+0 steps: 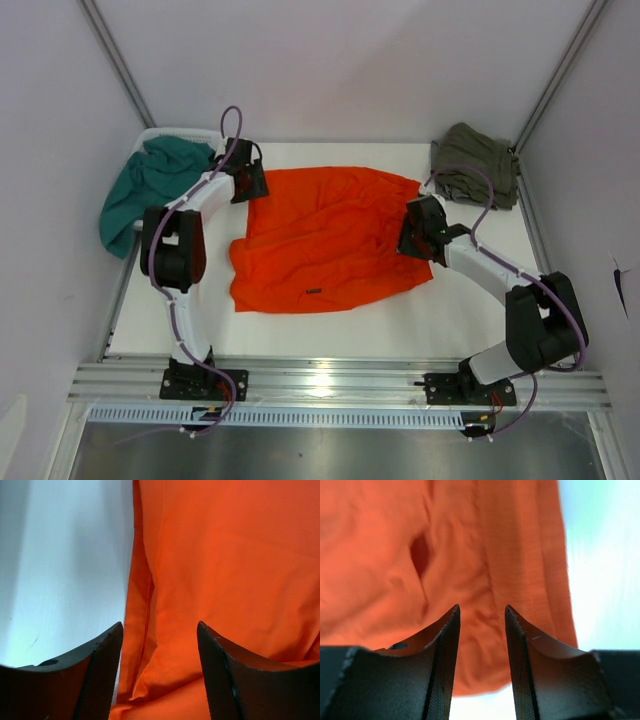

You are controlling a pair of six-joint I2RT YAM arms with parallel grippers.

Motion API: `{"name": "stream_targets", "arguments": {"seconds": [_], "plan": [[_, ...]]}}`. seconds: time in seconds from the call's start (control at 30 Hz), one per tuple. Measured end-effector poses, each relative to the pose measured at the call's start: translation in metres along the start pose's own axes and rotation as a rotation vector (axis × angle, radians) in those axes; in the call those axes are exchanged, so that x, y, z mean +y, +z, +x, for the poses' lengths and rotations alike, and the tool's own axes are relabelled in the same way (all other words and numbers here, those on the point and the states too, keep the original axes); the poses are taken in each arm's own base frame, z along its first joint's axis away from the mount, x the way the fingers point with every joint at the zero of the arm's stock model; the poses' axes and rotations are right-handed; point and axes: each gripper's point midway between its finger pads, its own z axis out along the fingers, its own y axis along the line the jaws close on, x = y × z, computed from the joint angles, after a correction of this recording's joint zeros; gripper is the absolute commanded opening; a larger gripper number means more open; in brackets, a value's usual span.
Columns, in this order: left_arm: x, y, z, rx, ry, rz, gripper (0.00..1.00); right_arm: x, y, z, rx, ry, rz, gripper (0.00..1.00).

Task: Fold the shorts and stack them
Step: Flatten the shorts out

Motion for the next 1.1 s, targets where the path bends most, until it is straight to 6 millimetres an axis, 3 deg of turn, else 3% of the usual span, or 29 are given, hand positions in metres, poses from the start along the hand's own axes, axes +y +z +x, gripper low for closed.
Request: {"name": "stream_targets", "arguments": {"seconds": [0.17,0.33,0.63,0.8,0.93,1.1], "plan": [[-0.002,0.009,-0.013,-0.018,0.008,0.006,0.61,-0.018,-0.017,0.018,0.04,-0.008,0.046,0.46],[0.002,0.019,-0.013,-0.002,0.002,0.009,0.61,-0.034,-0.035,0.039,0.067,-0.021,0.069,0.45],[0.003,0.043,-0.014,0.024,0.002,0.008,0.32,-0.042,-0.035,0.075,0.151,-0.053,0.087,0.3],[-0.001,0.056,-0.007,0.066,0.006,0.019,0.29,-0.044,-0.029,0.091,0.199,-0.06,0.106,0.28],[-0.003,0.066,-0.005,0.086,0.0,0.033,0.0,-0.046,-0.026,0.106,0.234,-0.068,0.12,0.25],[0.003,0.075,-0.011,0.095,-0.019,0.023,0.0,-0.051,-0.026,0.117,0.251,-0.073,0.149,0.24]]}}
